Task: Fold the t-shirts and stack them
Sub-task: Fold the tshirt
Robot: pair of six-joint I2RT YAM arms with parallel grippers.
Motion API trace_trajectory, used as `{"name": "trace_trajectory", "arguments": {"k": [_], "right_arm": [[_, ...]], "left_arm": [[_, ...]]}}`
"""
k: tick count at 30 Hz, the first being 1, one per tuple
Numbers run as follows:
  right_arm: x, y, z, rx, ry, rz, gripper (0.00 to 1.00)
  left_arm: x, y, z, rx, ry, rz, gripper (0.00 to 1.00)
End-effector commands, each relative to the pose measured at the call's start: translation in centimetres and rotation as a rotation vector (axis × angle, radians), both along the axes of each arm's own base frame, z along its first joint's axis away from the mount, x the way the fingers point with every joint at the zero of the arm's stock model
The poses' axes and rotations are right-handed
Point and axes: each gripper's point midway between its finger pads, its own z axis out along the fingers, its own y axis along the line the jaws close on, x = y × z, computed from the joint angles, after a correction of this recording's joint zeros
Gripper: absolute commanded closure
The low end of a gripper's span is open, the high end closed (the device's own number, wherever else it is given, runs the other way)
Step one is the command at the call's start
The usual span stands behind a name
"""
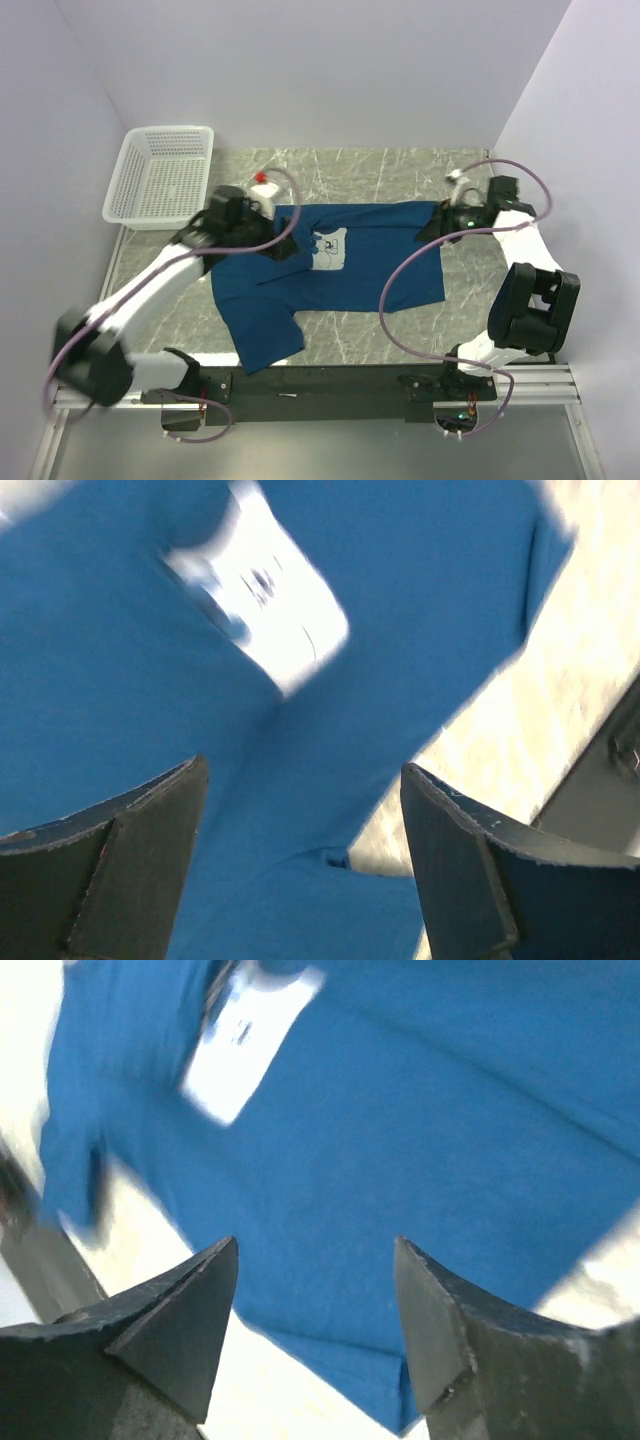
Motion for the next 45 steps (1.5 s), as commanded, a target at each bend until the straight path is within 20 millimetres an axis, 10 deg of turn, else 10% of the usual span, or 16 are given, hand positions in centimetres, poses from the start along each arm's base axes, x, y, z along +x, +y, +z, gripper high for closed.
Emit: {"name": "trace_trajectory", "arguments": {"k": [1,4,7,15,26,34,45], "right_arm": [[-6.3,5.3,1.4,-0.078,-0.165,0.493,0.28],[-12.9,9.2,0.0,-0.124,-0.334,0.9,0.18],[-15.5,11.8,-1.9,-0.227,-0.526,1.034,0.13],[-19.0,17.7,-5.1,-0.464,-0.777,1.223,0.12],[-23.2,28.0,-7.2,-0.577,-0.997,1.483,0.28],[-26.9,34.7,-7.0,-0.485,-1.048,1.533,0.33],[-28.8,41.0,-9.9,-0.481,-0.945,1.446,0.4]], "left_arm": [[2.7,4.4,7.3,-0.105,-0.24,0.297,0.17],[3.7,11.2,8.5,-0.257,-0.165,0.705,0.28],[2.2,15.5,5.3,-0.297,0.033,0.986,0.13],[-4.8,15.0,-3.7,-0.268,0.514,1.141,0.01],[-10.7,17.0,-6.4,-0.19,0.667,1.347,0.05],[-11.3,18.1,-2.9,-0.246,0.533,1.347,0.03],[-11.7,17.9,7.4,-0.512,0.074,1.105,0.01]]}}
